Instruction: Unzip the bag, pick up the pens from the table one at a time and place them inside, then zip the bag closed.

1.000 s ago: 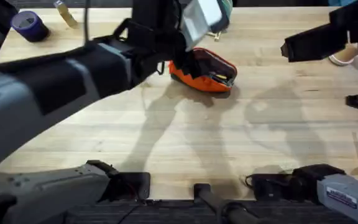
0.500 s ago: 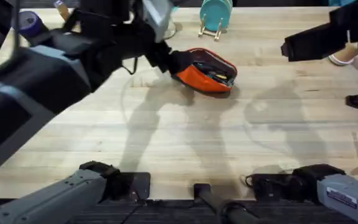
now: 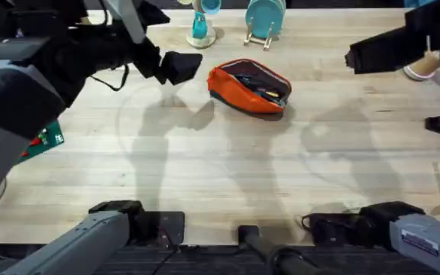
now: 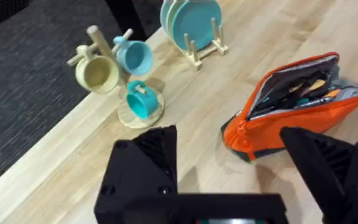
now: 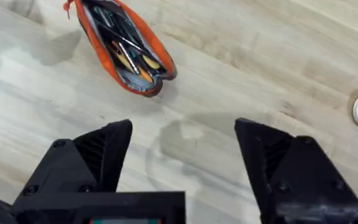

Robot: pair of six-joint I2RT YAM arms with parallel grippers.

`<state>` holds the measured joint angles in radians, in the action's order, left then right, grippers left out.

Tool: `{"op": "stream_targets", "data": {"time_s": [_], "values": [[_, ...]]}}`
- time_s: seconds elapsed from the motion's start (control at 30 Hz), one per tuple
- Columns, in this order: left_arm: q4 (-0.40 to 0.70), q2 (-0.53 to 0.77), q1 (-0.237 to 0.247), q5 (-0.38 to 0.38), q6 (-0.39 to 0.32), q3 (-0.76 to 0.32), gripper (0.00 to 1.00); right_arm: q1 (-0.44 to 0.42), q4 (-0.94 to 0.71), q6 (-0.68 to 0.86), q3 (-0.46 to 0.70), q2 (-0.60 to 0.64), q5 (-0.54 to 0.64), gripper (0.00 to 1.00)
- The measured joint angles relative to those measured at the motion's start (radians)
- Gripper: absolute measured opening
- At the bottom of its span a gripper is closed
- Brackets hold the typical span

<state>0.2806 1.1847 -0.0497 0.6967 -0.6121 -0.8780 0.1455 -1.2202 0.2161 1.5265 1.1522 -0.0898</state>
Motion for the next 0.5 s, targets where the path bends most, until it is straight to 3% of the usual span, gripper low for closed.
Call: {"op": "stream_targets", "data": {"time_s": [0.13,0.5], "values": [[0.000,0.000,-0.028,0.018,0.000,0.000,0.993,0.000,0.020,0.000,0.000,0.000,0.000,0.996],[0.056,0.000,-0.030,-0.038,-0.019,0.000,0.994,0.000,0.098,-0.074,0.000,0.002,-0.121,0.997]]}}
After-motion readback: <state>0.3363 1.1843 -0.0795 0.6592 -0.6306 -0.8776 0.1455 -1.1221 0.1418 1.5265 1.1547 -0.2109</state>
